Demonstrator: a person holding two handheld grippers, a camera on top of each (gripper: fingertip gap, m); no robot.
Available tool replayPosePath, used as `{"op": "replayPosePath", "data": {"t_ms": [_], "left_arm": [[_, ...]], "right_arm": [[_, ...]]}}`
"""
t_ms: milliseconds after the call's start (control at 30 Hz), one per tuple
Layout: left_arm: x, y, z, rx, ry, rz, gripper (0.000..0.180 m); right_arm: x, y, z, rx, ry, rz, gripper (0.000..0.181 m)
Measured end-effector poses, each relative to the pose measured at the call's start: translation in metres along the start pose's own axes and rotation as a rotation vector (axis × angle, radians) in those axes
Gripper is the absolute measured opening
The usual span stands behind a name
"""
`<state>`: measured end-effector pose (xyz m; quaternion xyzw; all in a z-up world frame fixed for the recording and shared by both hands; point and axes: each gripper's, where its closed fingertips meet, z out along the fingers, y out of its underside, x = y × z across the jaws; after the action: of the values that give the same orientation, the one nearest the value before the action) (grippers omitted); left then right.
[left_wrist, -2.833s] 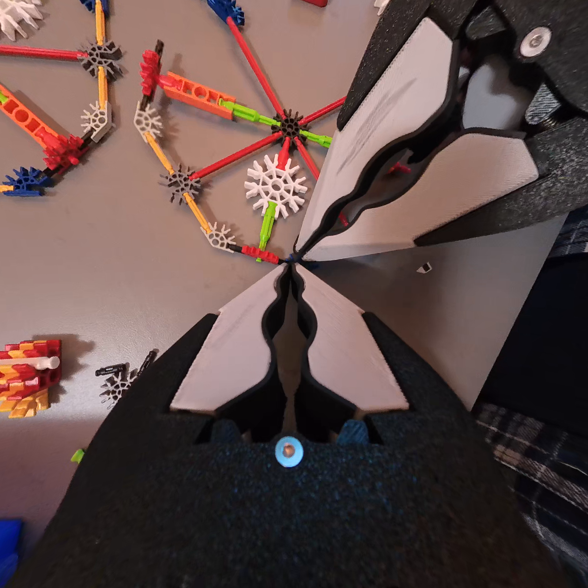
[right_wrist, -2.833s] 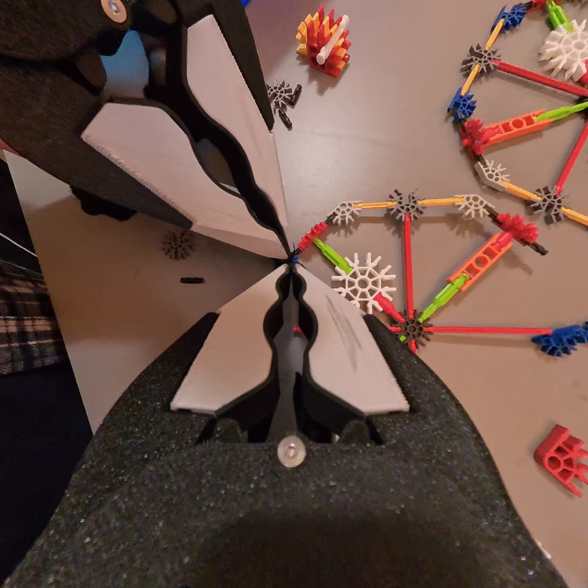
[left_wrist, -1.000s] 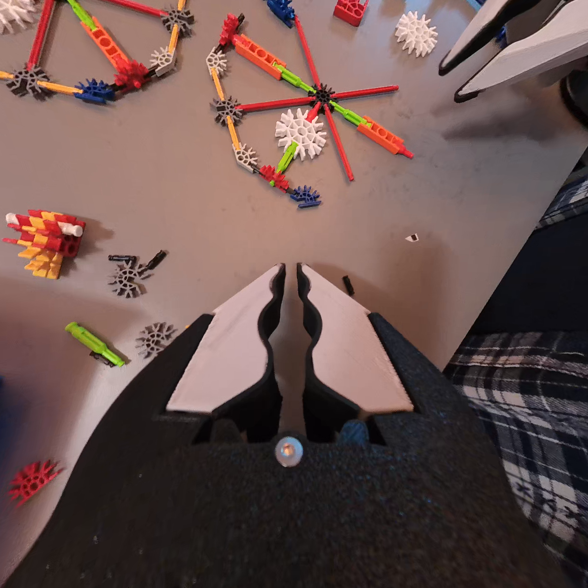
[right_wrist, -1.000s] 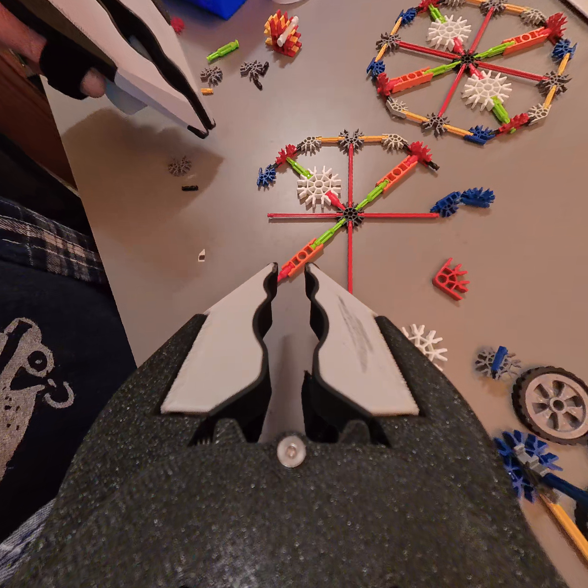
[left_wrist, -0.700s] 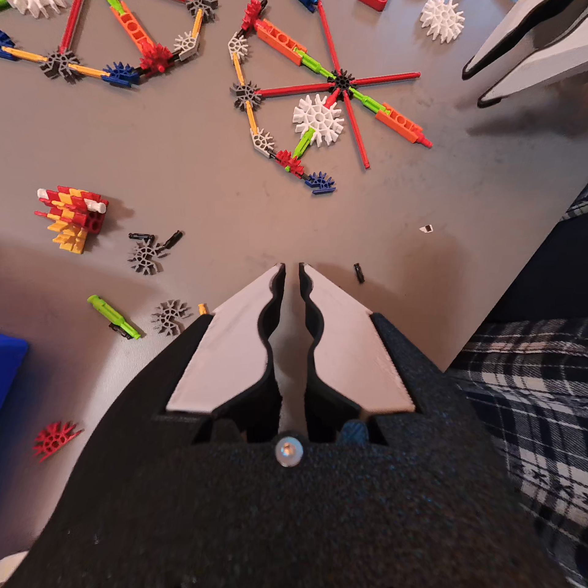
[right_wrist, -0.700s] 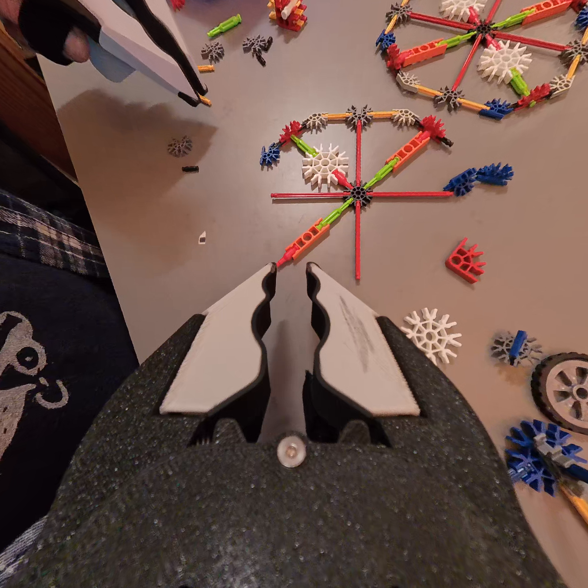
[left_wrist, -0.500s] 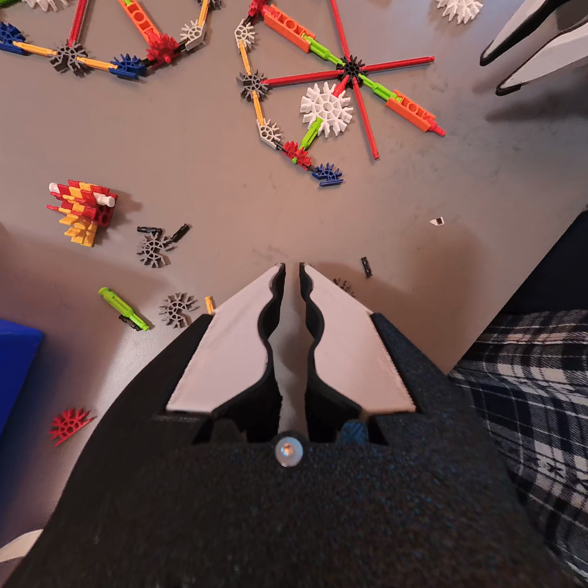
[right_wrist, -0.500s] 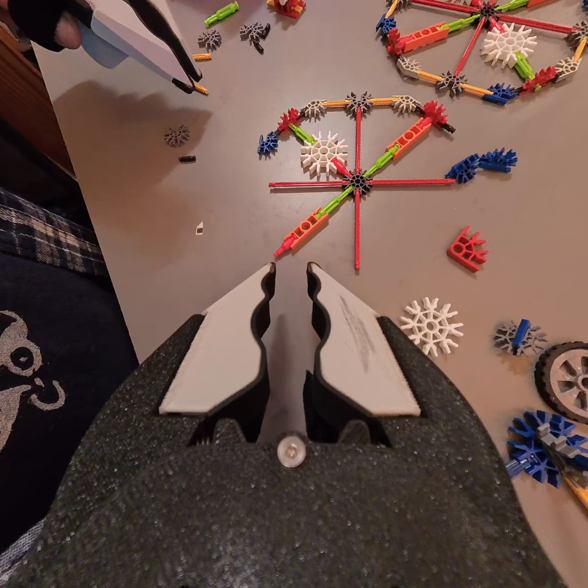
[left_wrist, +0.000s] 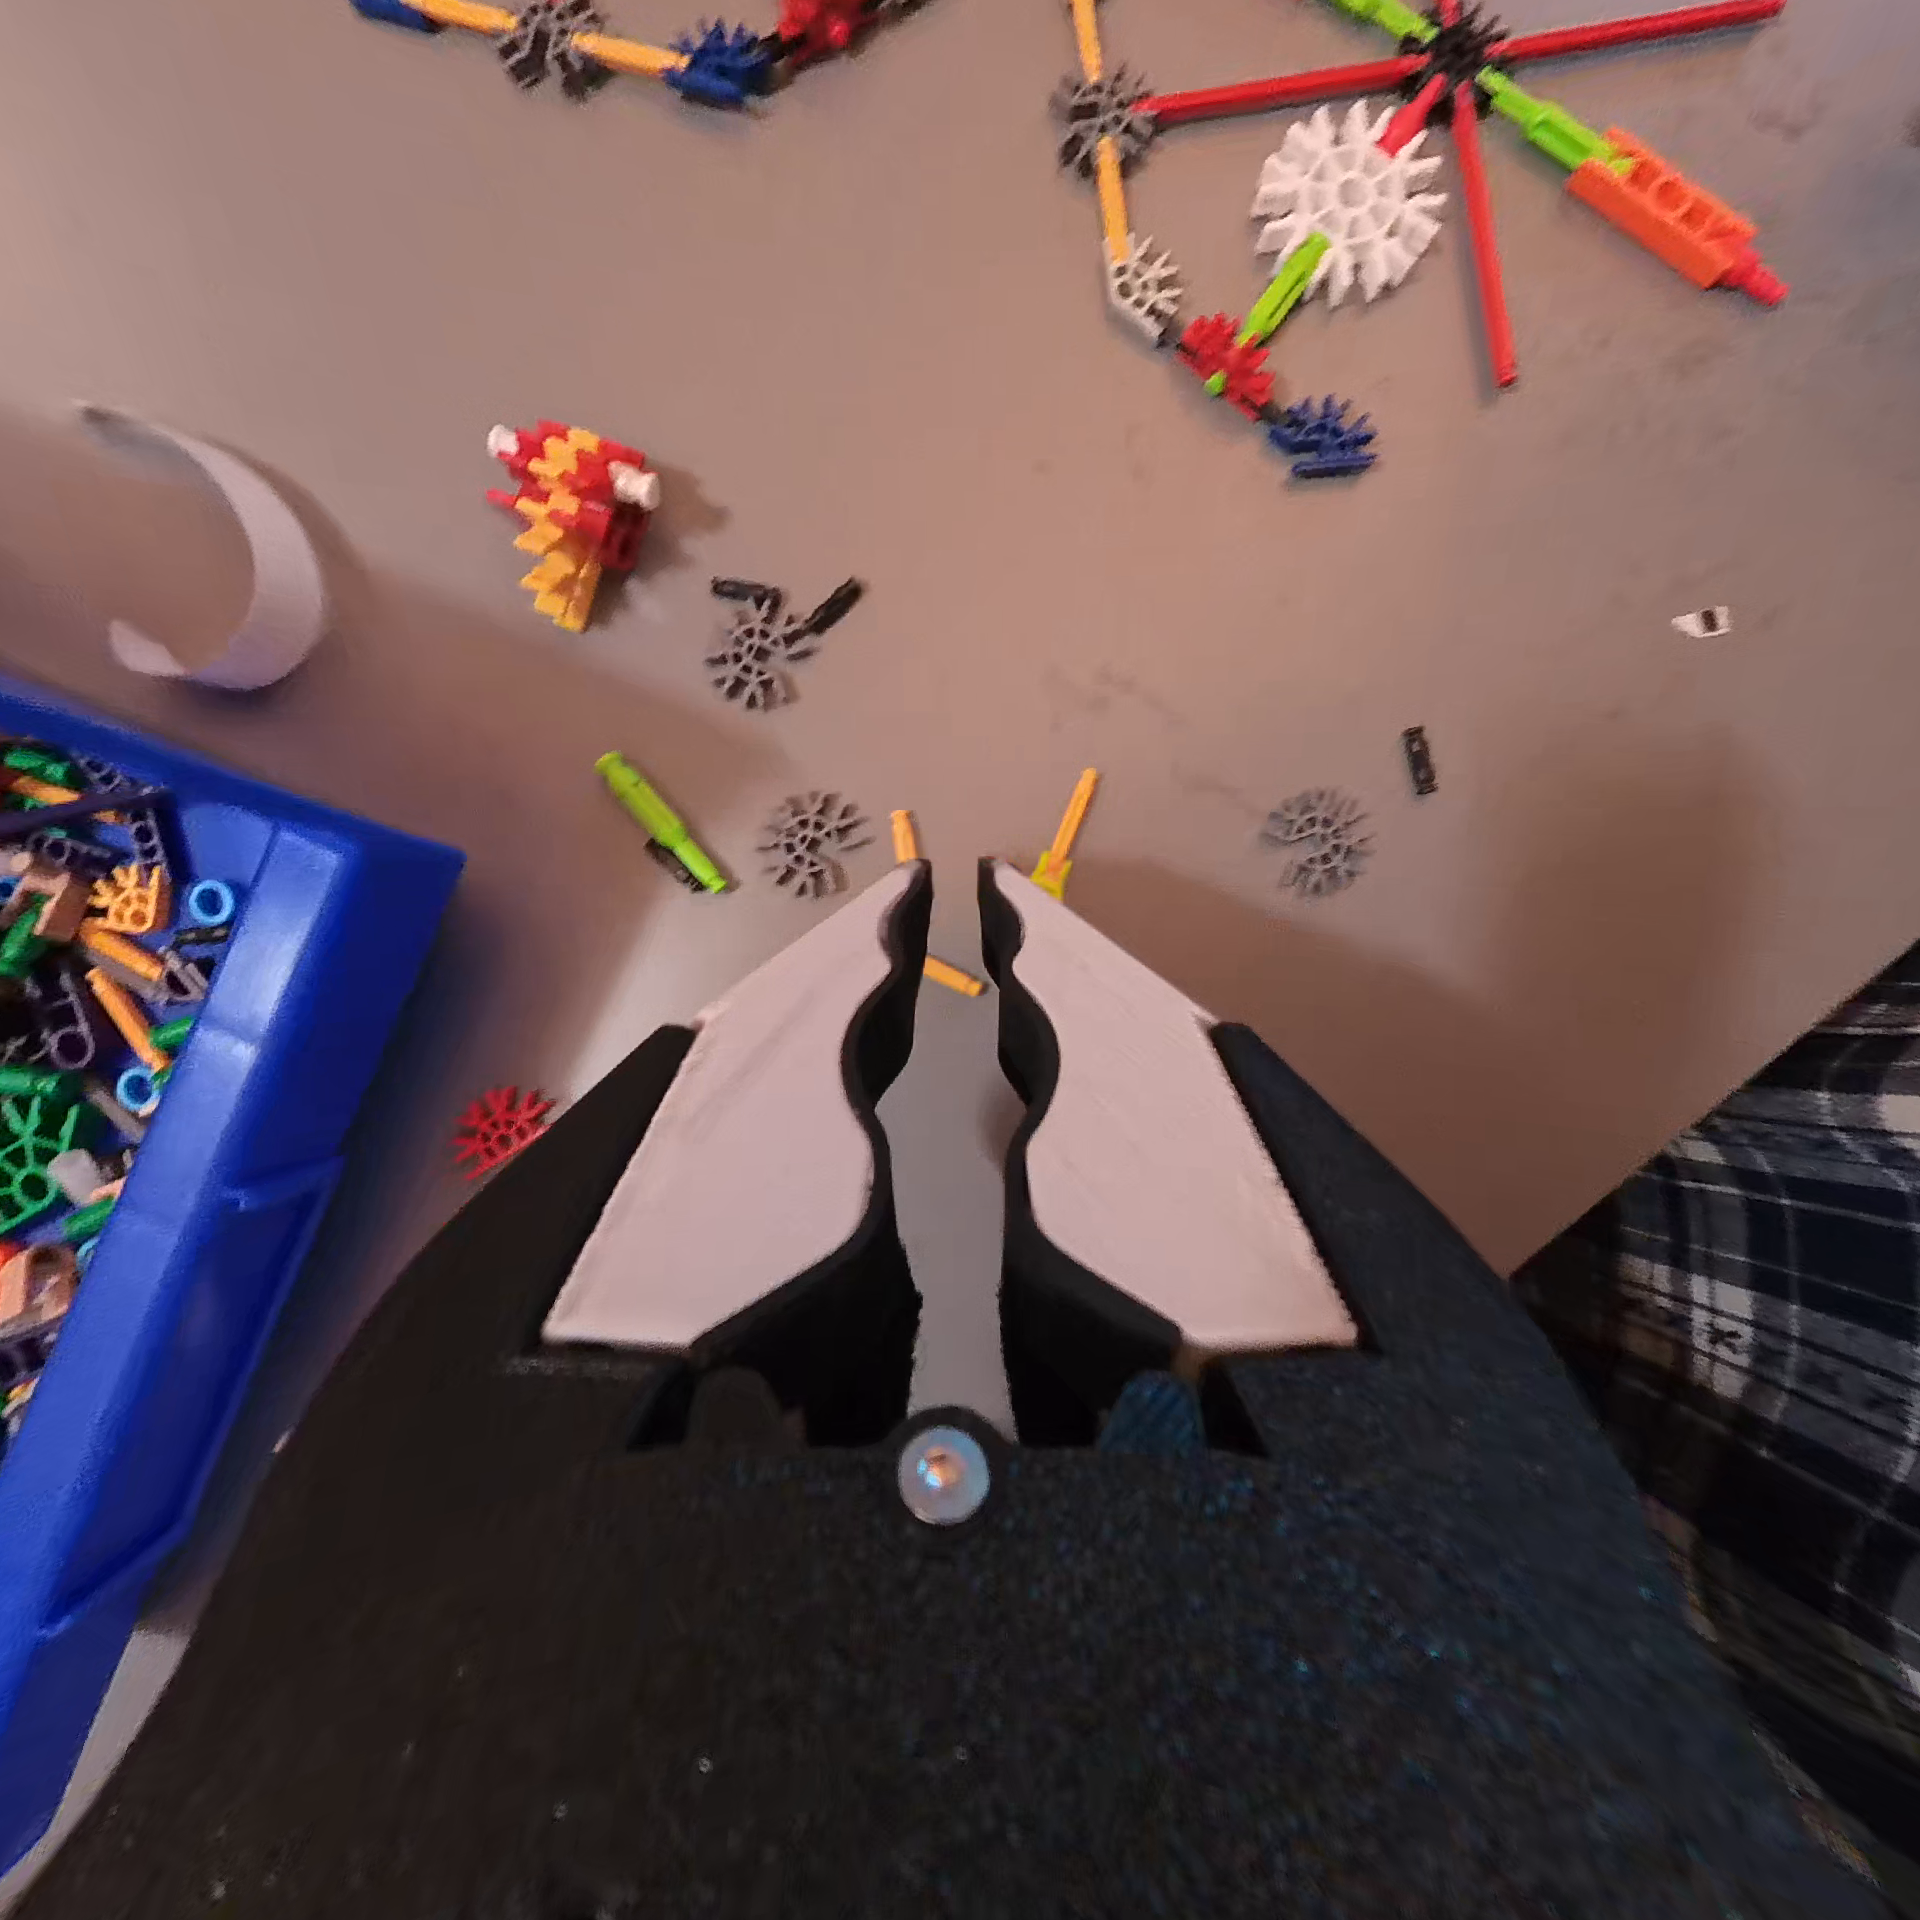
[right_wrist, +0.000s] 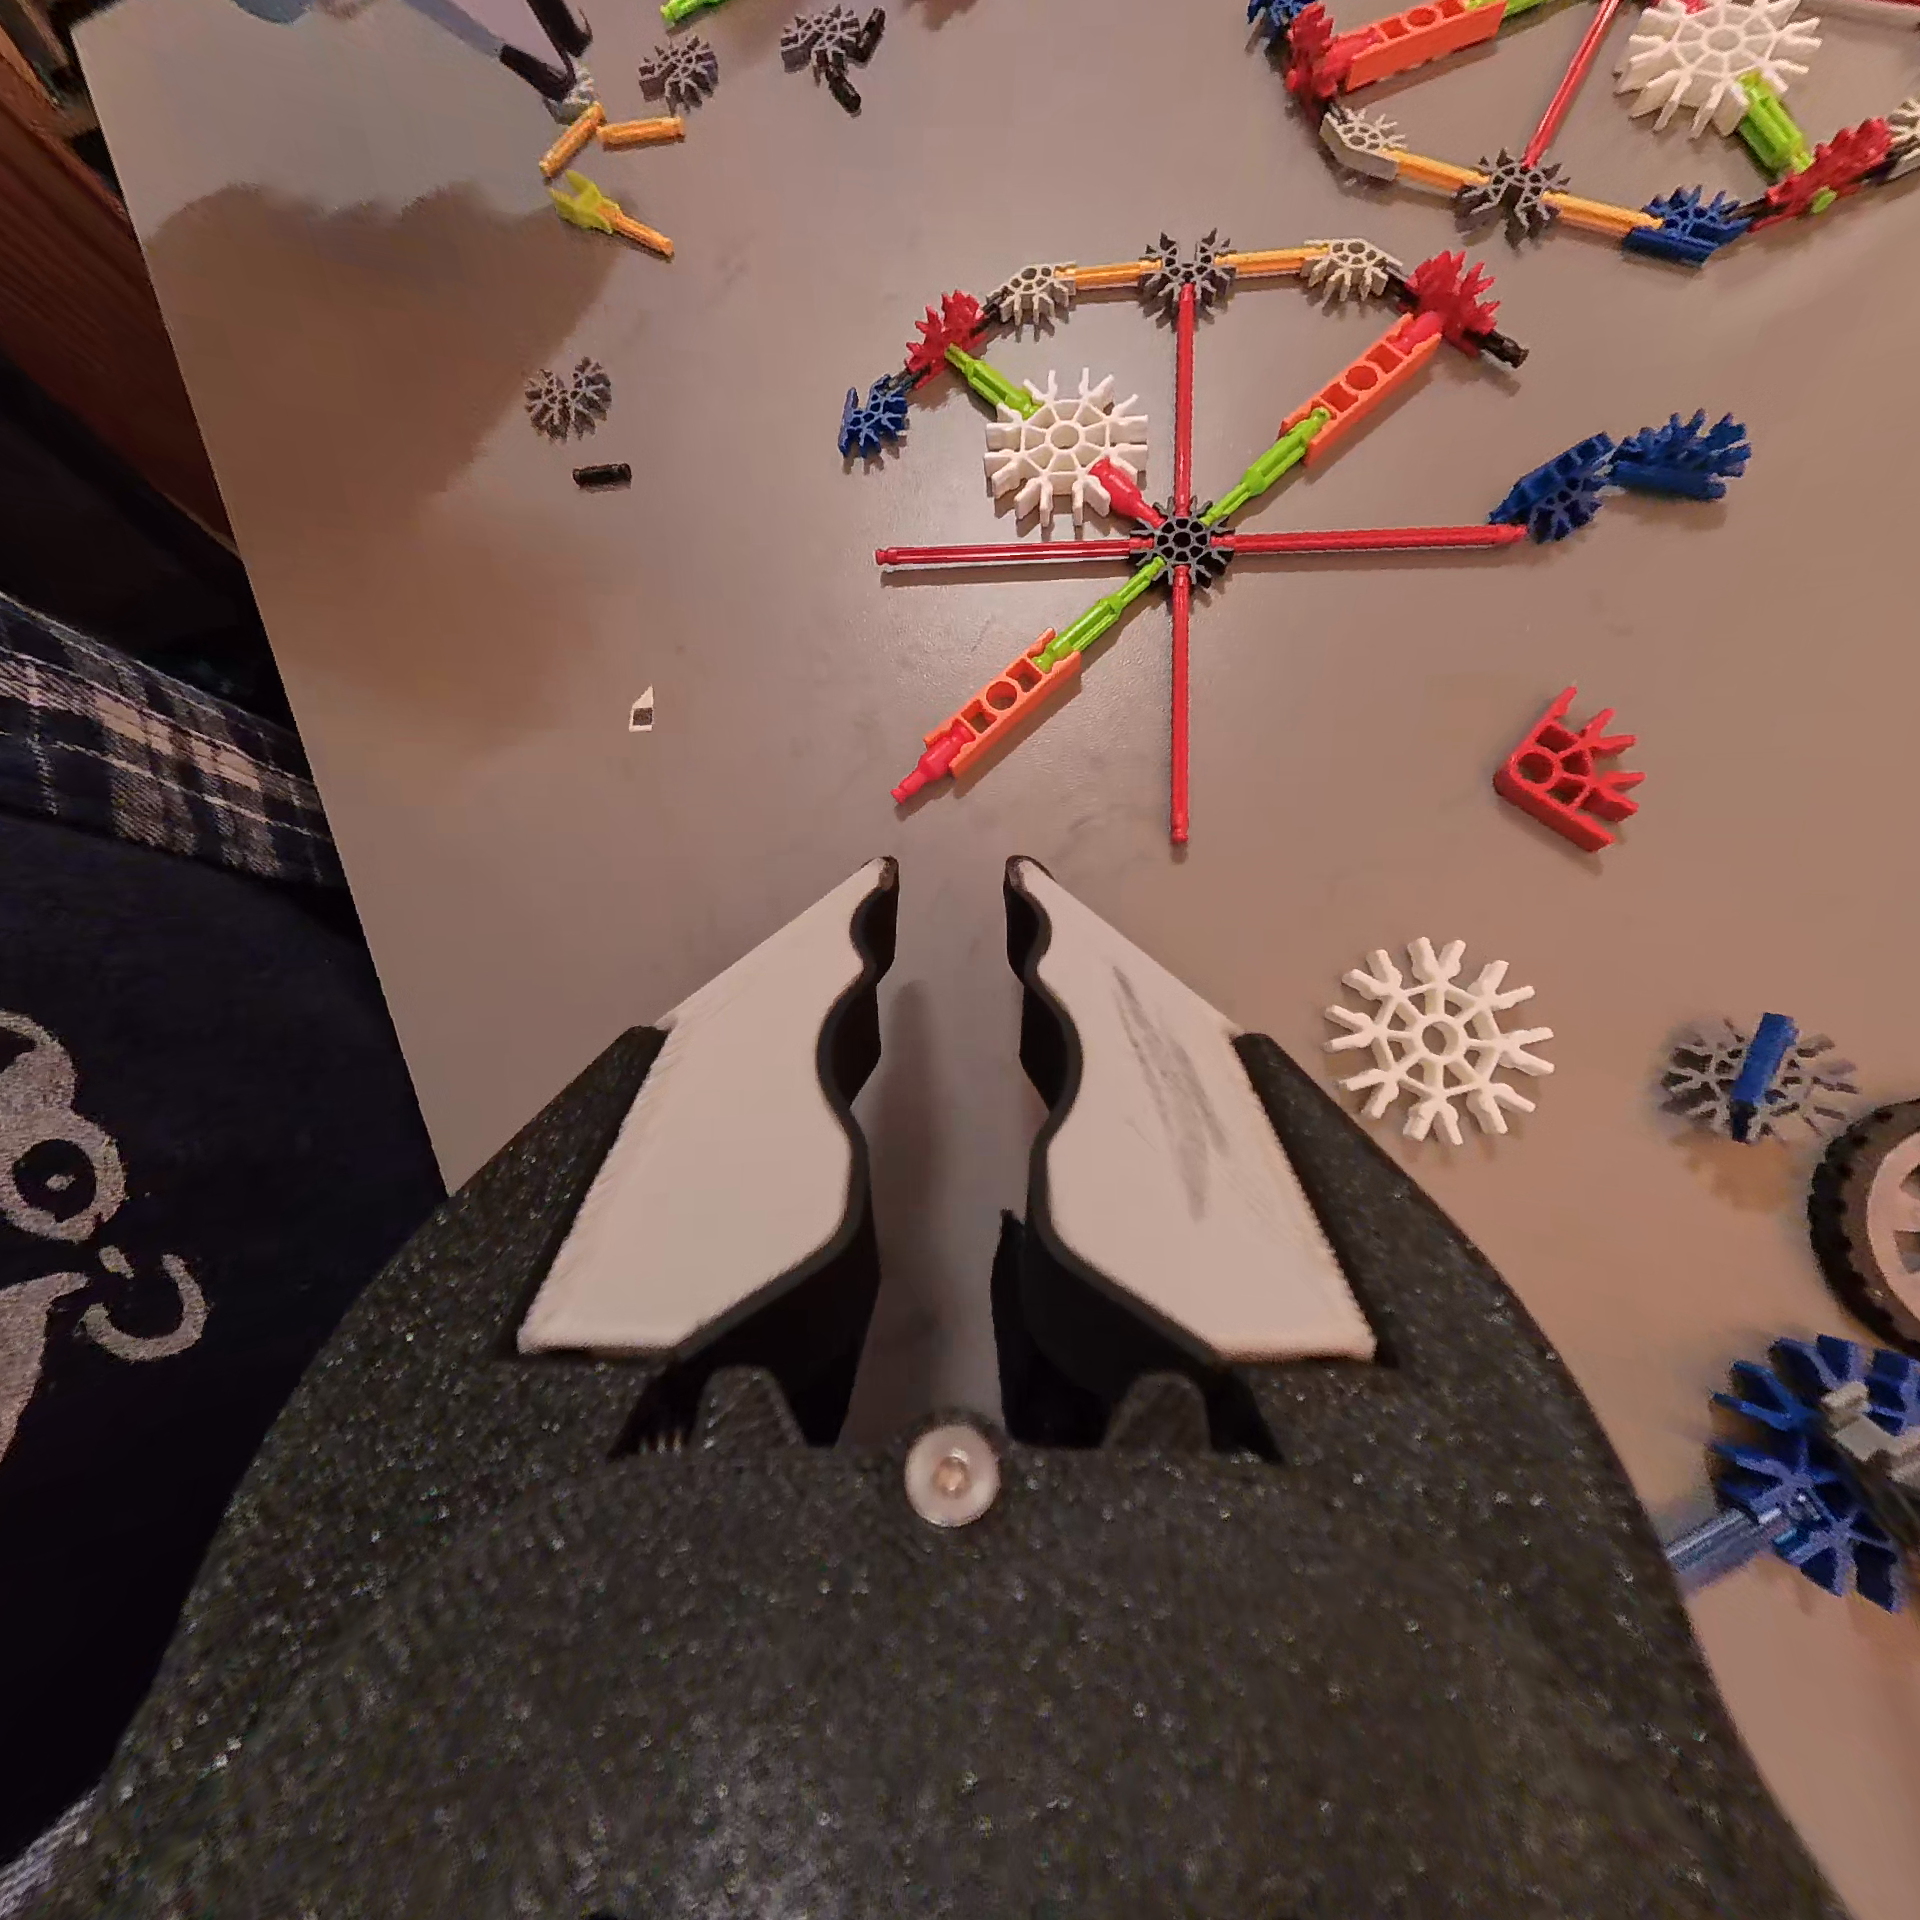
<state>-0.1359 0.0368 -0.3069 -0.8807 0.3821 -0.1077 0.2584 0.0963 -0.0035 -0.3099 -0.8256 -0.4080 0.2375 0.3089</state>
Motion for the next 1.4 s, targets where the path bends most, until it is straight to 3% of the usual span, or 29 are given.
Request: {"op": "replayPosePath", "data": {"t_ms": [500,833,1067,1400], "left_arm": [[-0.004,0.007,0.021,-0.052,-0.023,0.036,0.001],[0.054,-0.055,0.019,0.052,0.102,0.363,0.001],[0.101,-0.081,0.021,0.091,0.186,0.618,0.001],[0.116,-0.082,0.022,0.111,0.242,0.723,0.0]], "right_arm": [[0.003,-0.01,0.004,0.021,-0.002,-0.013,0.019],[-0.024,-0.065,0.006,0.171,-0.044,-0.177,0.019],[-0.051,-0.085,0.031,0.147,-0.056,-0.339,0.013],[-0.051,-0.077,0.045,0.086,-0.006,-0.351,0.011]]}}
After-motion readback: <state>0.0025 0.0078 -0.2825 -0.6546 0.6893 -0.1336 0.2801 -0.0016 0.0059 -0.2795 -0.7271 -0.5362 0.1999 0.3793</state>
